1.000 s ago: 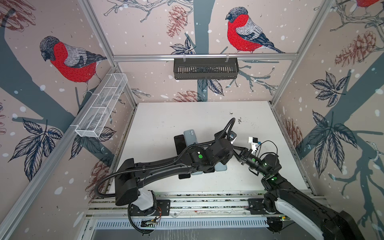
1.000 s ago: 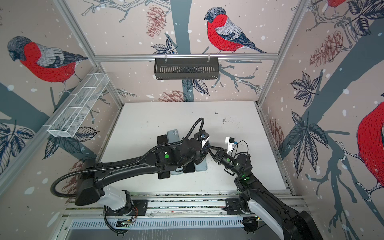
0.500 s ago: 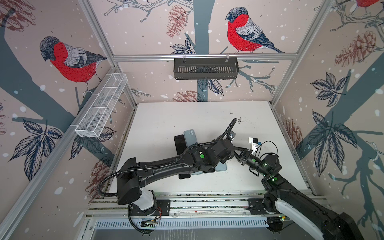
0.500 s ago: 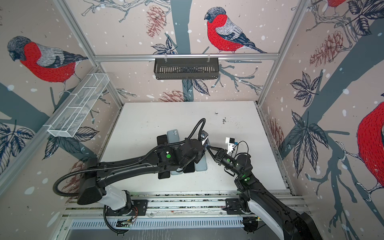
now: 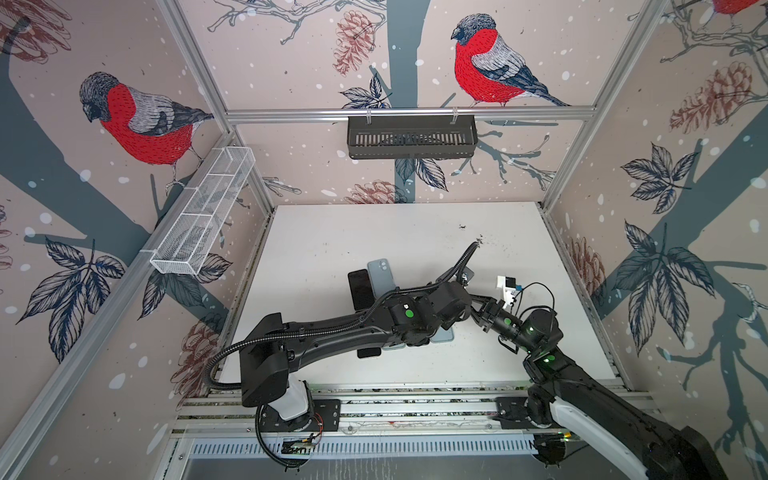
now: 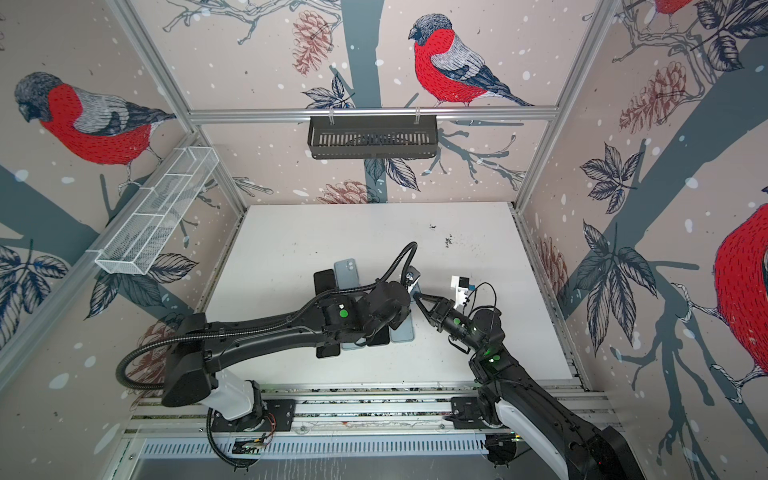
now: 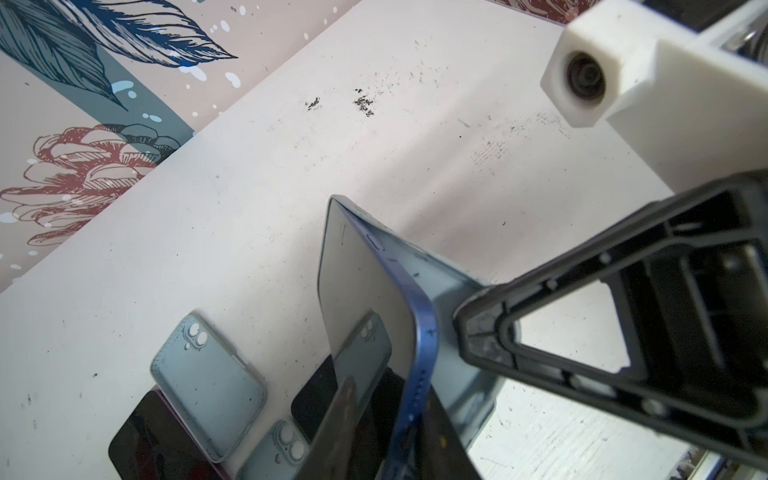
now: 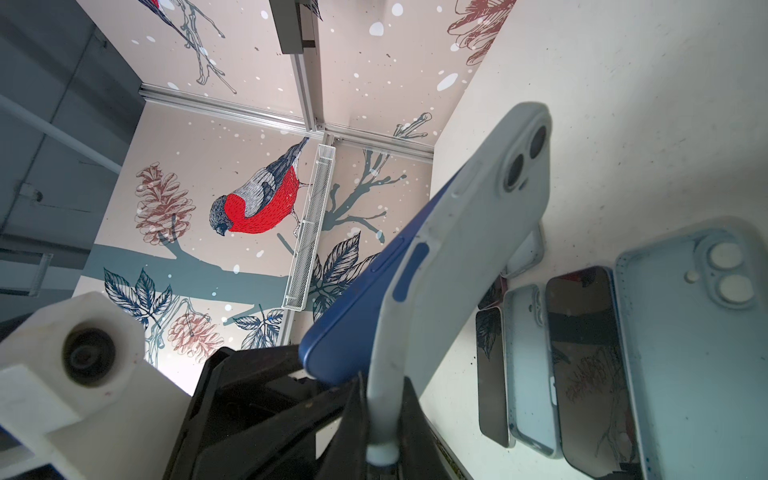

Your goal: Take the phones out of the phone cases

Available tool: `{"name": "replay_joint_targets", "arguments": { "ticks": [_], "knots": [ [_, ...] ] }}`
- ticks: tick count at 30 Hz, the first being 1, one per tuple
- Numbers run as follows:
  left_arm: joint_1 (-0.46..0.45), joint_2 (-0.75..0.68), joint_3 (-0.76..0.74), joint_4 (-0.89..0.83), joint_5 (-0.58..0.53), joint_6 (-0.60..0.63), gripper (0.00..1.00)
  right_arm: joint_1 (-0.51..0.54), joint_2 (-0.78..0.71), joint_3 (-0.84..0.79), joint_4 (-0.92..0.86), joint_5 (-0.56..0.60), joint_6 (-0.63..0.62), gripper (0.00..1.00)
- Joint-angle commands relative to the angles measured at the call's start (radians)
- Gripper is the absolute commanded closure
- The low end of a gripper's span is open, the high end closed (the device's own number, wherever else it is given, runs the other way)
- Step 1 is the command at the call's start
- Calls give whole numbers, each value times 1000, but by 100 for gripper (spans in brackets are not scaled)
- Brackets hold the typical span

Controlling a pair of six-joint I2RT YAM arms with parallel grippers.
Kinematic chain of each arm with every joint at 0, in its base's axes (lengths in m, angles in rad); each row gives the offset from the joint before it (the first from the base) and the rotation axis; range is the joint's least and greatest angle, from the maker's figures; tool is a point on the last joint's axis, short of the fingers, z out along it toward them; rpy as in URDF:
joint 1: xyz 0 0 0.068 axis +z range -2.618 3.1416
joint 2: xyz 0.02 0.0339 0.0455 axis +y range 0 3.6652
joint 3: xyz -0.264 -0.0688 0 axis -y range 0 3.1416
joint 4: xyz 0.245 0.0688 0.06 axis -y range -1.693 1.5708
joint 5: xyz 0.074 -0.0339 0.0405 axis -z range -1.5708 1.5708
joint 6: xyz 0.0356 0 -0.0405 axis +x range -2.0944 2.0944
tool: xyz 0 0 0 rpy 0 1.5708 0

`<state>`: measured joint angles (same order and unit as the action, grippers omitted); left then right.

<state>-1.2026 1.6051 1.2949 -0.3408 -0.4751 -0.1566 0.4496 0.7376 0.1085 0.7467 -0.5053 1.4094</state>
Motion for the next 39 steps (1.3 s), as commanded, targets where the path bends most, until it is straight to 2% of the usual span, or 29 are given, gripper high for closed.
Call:
{"name": "replay_joint_targets", "arguments": {
  "ticks": [1,6,13,17,23,39],
  "knots": [
    [1,15,19,9,-20,11,79,2,-13,-1,82,-24,-9,100],
    [-2,38,42,-13,-48,-3,91,2,-27,0,65,-22,-10,100],
    [-9,-9,6,12,-125,15,97,0,-22,-12,49,-10,-24,100],
    [-19,-64,-29,52,-154,56,99,-2,-6,-22,40,2,-39,100],
    [-55,-167,-103,174,-195,183,100,-14,42,-42,70,10,-38,100],
    [-57,-362,-256,251,-285,327,100,-117,164,-17,52,-15,-76,100]
  ]
}}
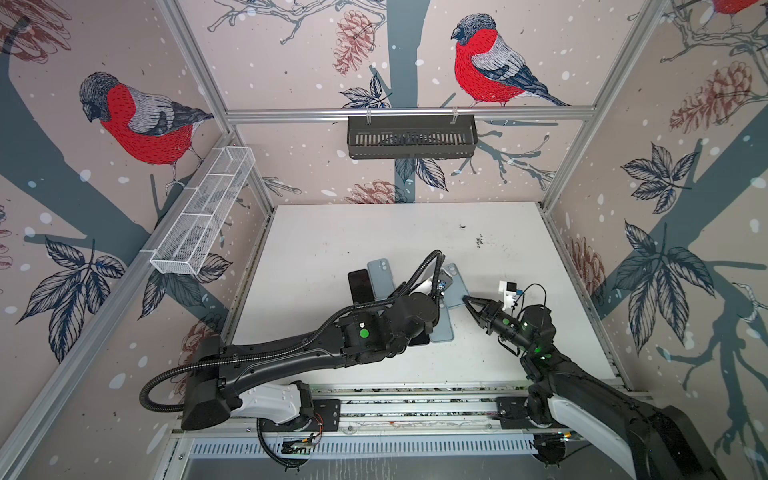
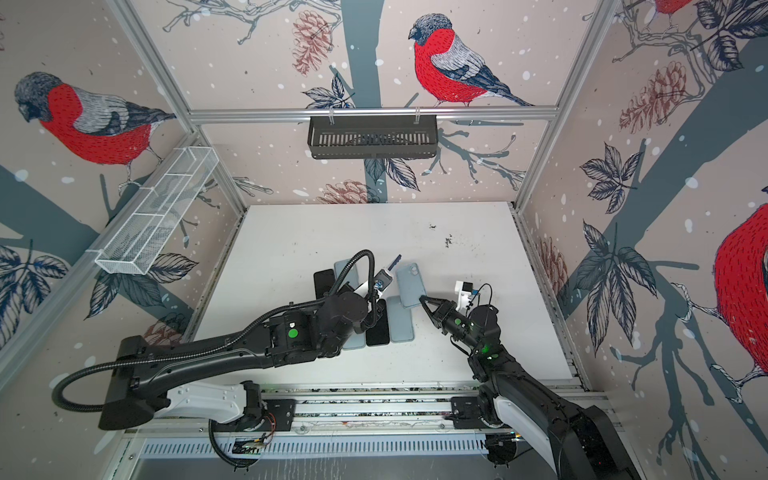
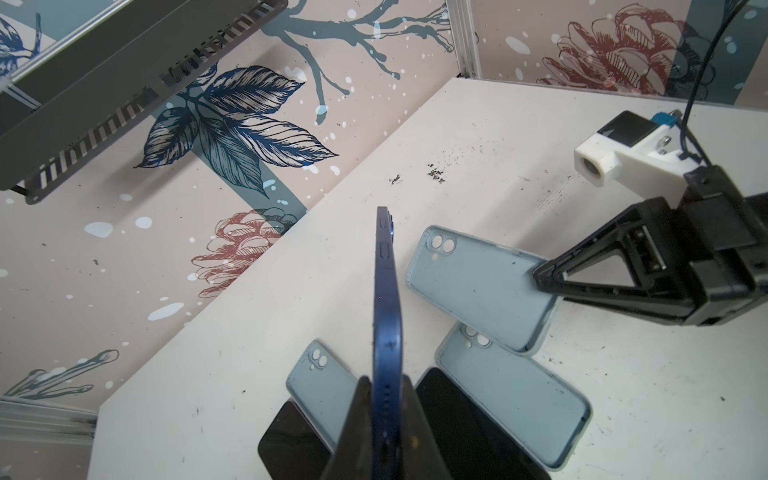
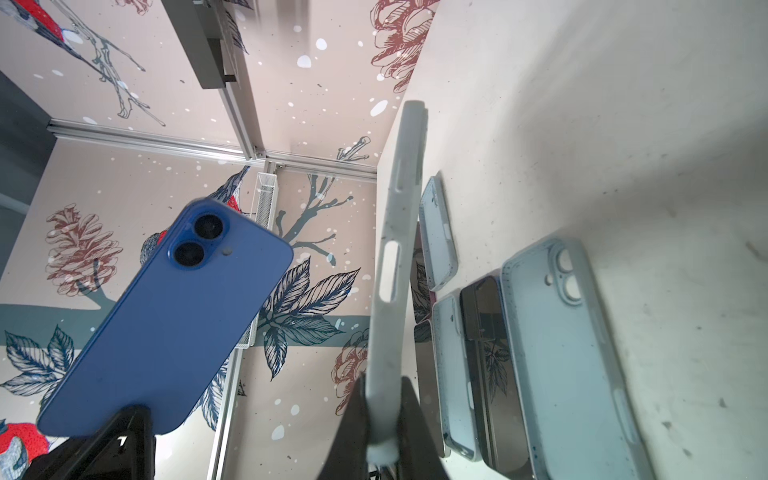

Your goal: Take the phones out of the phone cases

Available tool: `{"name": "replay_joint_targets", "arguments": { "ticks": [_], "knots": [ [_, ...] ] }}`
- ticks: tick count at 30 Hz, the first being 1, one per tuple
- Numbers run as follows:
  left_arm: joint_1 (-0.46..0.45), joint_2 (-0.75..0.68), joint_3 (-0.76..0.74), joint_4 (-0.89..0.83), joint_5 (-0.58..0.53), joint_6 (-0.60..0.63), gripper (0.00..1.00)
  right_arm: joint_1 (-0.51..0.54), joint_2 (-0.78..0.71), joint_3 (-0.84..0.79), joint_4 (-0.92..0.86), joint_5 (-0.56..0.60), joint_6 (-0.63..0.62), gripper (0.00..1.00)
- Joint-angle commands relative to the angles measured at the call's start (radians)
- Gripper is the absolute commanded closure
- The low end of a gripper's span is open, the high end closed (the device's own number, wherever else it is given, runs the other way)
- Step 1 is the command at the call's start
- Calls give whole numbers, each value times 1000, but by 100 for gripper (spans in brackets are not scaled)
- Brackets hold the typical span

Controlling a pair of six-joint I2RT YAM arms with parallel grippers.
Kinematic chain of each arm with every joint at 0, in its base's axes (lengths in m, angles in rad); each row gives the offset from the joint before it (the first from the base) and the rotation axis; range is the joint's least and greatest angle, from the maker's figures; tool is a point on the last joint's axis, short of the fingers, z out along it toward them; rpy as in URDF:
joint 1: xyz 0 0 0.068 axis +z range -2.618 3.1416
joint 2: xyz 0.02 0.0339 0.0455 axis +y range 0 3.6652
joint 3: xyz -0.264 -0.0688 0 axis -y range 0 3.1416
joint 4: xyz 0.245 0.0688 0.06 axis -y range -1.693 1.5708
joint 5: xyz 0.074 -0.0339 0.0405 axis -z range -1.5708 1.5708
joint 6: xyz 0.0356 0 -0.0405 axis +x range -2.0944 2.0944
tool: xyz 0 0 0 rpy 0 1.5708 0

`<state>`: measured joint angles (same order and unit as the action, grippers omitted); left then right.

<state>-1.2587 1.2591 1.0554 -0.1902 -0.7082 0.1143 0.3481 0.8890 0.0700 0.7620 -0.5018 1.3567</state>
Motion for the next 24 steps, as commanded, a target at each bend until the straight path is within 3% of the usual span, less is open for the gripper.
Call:
{"name": "replay_joint_targets", "arguments": {
  "ticks": [1,4,11,24],
  "knots": [
    [0,-15,-24,101,-62,71,100,-27,25,38,20,-23,-34,100],
    [22,17,-52,129,-111,115,100,-55,84,83,5,-46,-50,100],
    [143,157,-91,184,-74,230,100,-64,247,158,40,-65,-65,100],
    [225,449,-26,296,-94,397,100,-64,568,271,151,-114,-94,100]
  ]
}}
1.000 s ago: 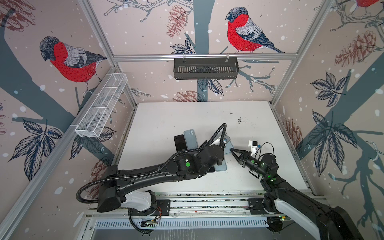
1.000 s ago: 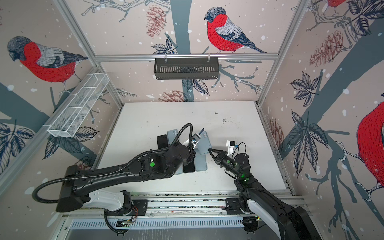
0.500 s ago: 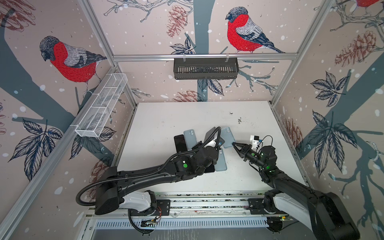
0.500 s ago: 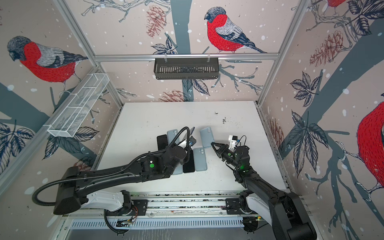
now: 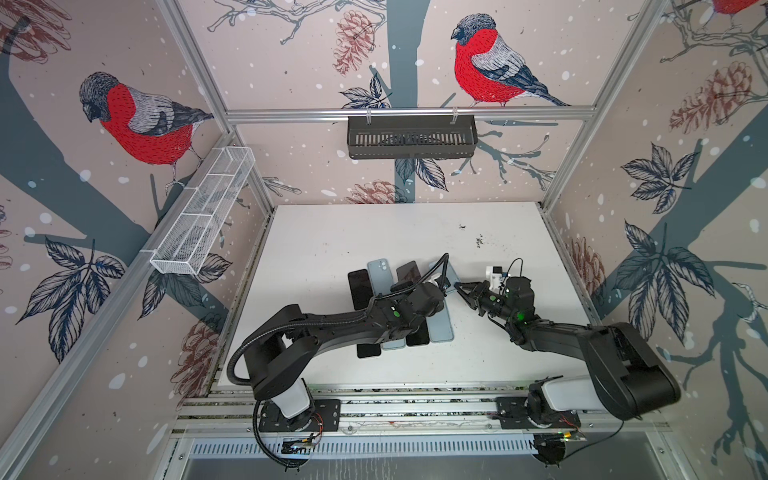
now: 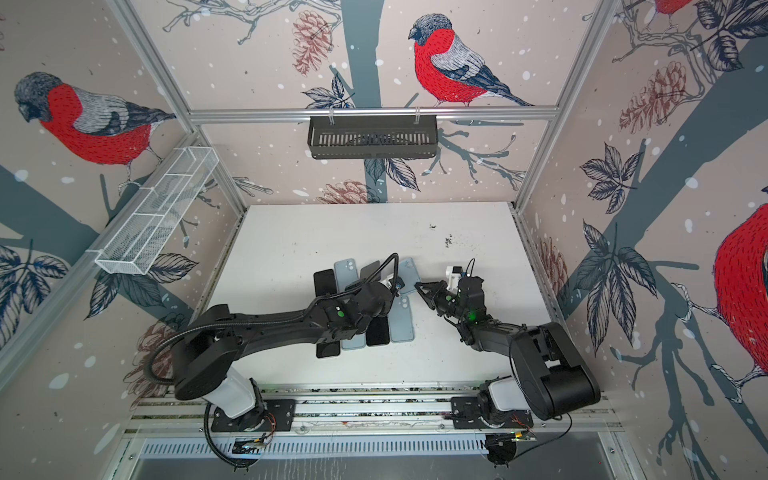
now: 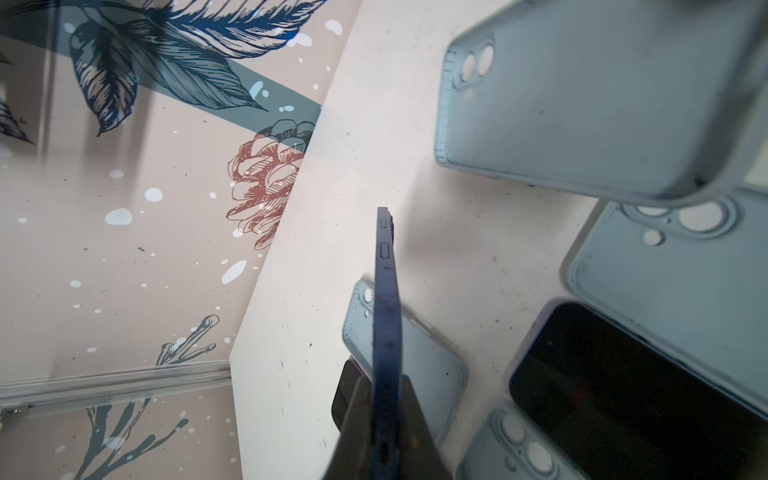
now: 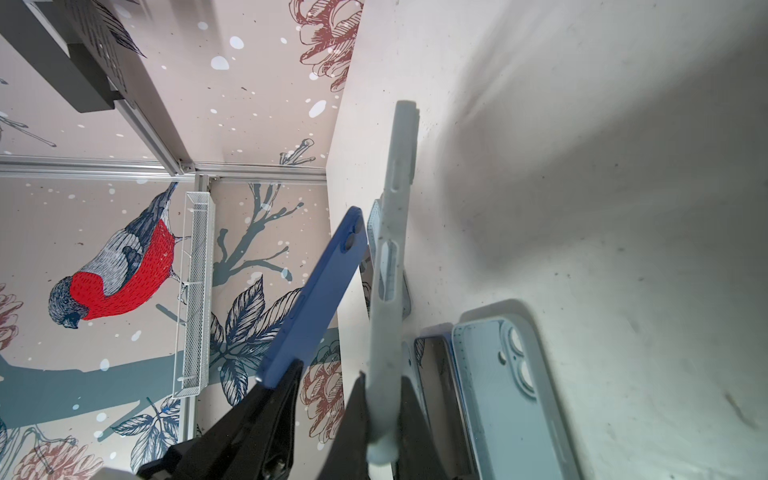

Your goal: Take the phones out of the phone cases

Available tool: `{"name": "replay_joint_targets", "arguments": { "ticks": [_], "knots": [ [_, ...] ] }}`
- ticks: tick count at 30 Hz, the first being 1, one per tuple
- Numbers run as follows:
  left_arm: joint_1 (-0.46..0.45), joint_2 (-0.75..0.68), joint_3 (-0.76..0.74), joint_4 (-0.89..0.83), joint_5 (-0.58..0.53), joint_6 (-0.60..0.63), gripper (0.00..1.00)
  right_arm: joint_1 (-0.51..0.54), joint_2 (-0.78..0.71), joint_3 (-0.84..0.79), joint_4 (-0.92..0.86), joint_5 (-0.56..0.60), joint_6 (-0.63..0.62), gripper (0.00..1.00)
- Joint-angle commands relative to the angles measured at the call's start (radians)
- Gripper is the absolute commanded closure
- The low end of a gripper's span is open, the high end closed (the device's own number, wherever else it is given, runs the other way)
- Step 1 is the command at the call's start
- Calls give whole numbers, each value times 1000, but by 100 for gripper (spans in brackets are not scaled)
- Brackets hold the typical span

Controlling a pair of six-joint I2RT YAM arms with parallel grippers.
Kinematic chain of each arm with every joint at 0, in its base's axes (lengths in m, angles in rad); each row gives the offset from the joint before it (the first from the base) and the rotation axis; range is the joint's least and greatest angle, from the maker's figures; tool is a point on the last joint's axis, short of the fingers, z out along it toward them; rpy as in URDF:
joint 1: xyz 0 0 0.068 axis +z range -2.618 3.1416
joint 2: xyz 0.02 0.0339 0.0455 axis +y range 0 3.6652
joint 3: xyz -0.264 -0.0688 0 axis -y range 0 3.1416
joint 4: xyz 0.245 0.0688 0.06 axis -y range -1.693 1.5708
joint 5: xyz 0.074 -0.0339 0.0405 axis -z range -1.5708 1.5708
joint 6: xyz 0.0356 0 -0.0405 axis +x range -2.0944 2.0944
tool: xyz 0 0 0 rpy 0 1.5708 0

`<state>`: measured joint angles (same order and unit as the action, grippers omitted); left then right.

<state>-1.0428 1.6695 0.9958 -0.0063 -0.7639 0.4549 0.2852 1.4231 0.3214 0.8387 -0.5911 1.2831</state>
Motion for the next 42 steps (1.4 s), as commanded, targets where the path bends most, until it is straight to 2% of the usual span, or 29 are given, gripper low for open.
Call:
{"name": "replay_joint_targets", "arguments": {
  "ticks": [1,6,15,18,19,22,24,28,33,35,40,41,42],
  "knots": [
    [10,64,42,118,-43,66,100,-1,52,27,79,-26,-22,100],
    [17,145,65,166,-37,117,100,0,124,62,87,-25,-34,100],
    [42,232,86,149,-29,145,100,5,235,81,166,-24,-6,100],
    [54,251,86,140,-28,146,95,7,263,83,196,-23,10,100],
    [56,254,84,137,-24,145,92,10,269,86,204,-23,11,100],
    [59,260,77,155,-24,149,71,21,289,93,222,-15,23,100],
    [58,266,78,157,-23,151,62,27,299,98,238,-10,34,99],
    [58,274,80,175,-34,159,49,43,326,116,243,10,48,91],
    [61,273,80,181,-43,159,37,64,356,131,256,36,61,76],
    [64,273,78,181,-43,153,19,70,371,141,252,39,61,67],
    [67,274,84,169,-50,148,15,73,372,144,243,27,60,50],
    [70,277,87,166,-55,148,9,74,359,144,224,26,52,48],
    [73,280,87,168,-62,149,8,74,345,143,198,31,40,46]
  ]
}}
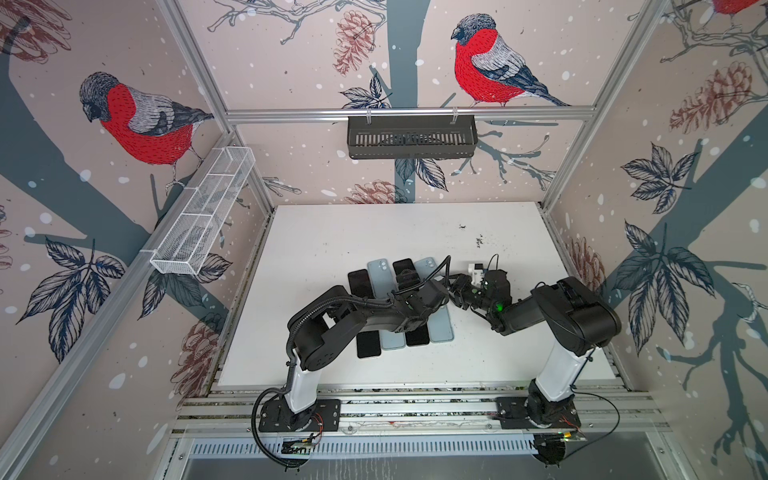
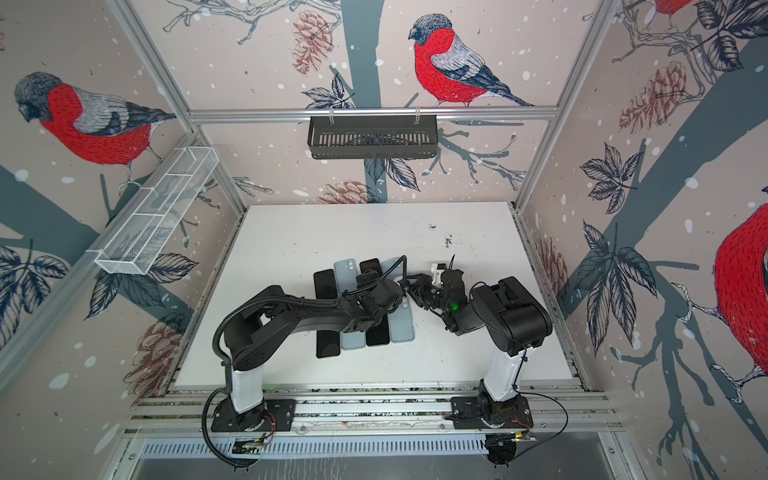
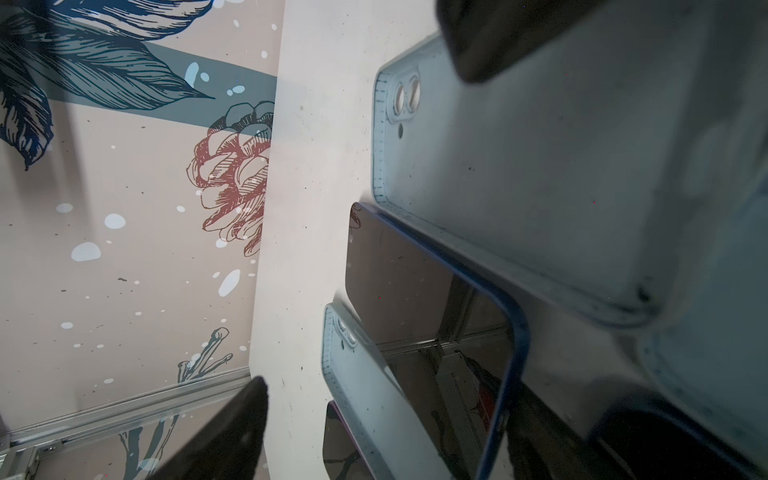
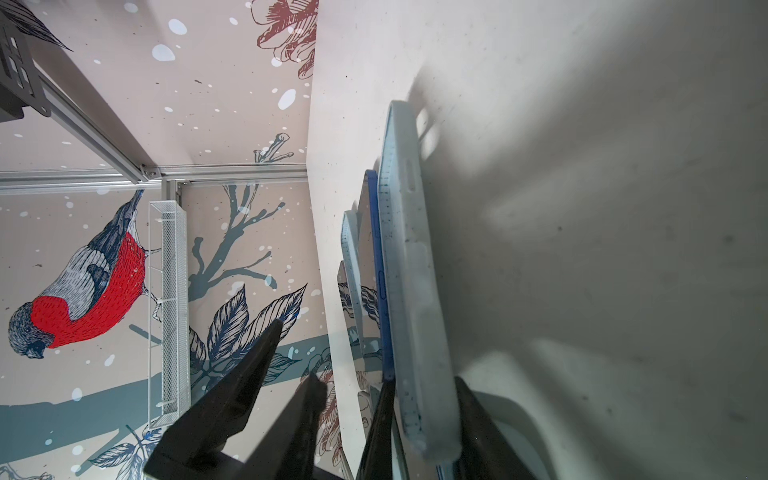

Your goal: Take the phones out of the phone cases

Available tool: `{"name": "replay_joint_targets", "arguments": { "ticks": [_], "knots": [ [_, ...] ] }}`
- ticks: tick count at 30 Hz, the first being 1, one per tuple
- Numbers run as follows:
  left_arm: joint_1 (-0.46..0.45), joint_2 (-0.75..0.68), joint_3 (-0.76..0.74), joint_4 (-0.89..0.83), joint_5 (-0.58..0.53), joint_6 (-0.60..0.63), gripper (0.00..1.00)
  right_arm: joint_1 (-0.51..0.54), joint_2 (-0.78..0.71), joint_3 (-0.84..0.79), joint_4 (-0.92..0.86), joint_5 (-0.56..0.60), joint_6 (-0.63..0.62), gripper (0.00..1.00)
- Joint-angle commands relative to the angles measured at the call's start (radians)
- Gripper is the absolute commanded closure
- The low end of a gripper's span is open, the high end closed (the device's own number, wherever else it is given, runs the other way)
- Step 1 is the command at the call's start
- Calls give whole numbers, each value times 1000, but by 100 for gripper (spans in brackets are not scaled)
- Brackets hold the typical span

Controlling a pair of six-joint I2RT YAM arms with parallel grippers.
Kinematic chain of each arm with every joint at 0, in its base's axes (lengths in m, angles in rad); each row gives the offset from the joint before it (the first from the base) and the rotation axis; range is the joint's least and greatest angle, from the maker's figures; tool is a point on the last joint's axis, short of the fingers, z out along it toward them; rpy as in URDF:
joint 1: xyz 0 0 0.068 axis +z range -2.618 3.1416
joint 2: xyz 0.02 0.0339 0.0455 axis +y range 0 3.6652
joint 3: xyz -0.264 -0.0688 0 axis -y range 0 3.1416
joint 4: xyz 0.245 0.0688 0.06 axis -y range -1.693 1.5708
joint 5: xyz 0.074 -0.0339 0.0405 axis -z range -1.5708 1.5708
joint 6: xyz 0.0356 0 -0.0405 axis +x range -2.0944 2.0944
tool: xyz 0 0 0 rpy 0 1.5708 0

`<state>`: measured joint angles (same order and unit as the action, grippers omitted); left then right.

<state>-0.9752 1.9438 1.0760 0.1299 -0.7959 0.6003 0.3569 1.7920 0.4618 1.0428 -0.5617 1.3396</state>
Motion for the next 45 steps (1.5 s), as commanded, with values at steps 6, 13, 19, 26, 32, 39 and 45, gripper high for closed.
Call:
{"name": "replay_joint_targets", "arguments": {
  "ticks": [6,13,19,26,32,39,45],
  "knots": [
    [23,16,23,7,-36,-13,7,4,-102,31,-188,22,-99,27],
    [30,25,38,-24,-30,-30,7,8,-103,75,-257,16,-122,22],
    [26,-23,53,-53,-29,-79,7,18,-75,117,-278,-13,-115,9],
    [25,-154,53,-98,14,-209,5,25,-47,177,-331,-26,-126,0],
    [38,-193,85,-172,24,-328,4,24,-94,172,-424,-8,-187,0],
    [72,-239,115,-250,132,-530,4,10,-155,188,-542,2,-263,0],
    [168,-338,102,-291,275,-753,3,16,-247,195,-734,20,-427,0]
  ]
}}
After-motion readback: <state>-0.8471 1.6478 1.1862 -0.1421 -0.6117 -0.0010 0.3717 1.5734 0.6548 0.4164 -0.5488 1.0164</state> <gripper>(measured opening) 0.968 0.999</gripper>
